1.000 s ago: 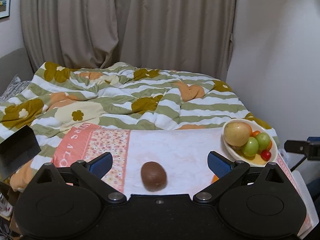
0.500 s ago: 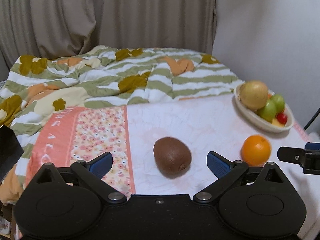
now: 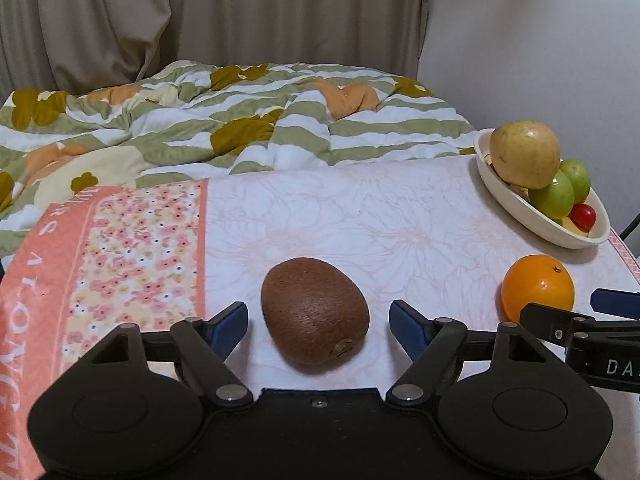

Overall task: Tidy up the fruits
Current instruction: 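Grasp the brown kiwi with the left tool while the right tool grasps the large orange, then carry the kiwi and orange in both tools over the white bowl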

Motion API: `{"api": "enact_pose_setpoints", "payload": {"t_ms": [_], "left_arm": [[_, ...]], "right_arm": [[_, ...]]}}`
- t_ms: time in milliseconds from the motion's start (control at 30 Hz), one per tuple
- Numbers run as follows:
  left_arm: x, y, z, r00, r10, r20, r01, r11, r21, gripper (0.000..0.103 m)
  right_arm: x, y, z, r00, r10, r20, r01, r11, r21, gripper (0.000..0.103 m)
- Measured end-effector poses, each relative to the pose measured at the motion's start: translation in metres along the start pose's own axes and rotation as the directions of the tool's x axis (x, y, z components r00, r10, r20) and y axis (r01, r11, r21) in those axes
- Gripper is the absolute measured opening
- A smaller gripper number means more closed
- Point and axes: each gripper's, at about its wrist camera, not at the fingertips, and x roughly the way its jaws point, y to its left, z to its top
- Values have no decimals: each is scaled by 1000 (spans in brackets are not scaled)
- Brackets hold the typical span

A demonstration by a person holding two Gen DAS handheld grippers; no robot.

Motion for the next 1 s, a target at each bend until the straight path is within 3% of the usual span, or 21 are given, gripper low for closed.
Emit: {"api": "enact_pose_setpoints", "payload": {"t_ms": [167,533,1000], "left_arm": [[6,-2,0,1000,27,-2,-27,1000,4,60],[3,2,-1,1000,17,-14,-17,1000,0,59],[-32,-1,-1,999,-21,33,21,1000,-5,58]], "right_arm": [[8,-1,1,1000,20,-12,-20,1000,-4,101],[24,7,7,998,59,-27,-59,998,-27,77],[-4,5,14,998,65,0,-65,997,-34,76]]}}
